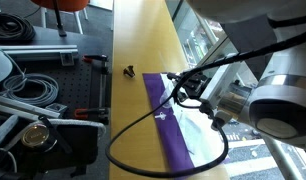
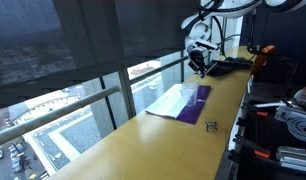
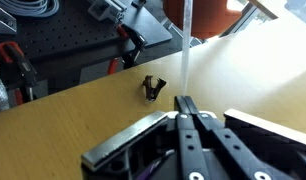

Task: Place the straw in the cup

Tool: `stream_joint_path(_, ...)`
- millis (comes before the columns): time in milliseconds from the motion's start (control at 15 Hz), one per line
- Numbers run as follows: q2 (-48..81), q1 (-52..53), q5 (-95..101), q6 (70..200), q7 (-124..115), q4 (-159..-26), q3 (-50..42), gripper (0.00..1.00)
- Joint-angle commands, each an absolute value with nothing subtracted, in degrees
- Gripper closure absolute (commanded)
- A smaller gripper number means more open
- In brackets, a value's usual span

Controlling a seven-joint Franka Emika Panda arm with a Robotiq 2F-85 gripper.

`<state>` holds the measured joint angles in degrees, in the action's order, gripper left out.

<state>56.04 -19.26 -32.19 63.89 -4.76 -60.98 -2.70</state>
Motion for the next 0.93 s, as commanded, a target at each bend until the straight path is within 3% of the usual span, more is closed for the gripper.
stream_joint_path(0, 57.5, -20.3, -33.2, 62.5, -6.2, -57.3, -2.1, 1.0)
stream_joint_path(867, 59.5, -20.0, -34.2, 62.7, -7.2, -54.2, -0.2, 1.0)
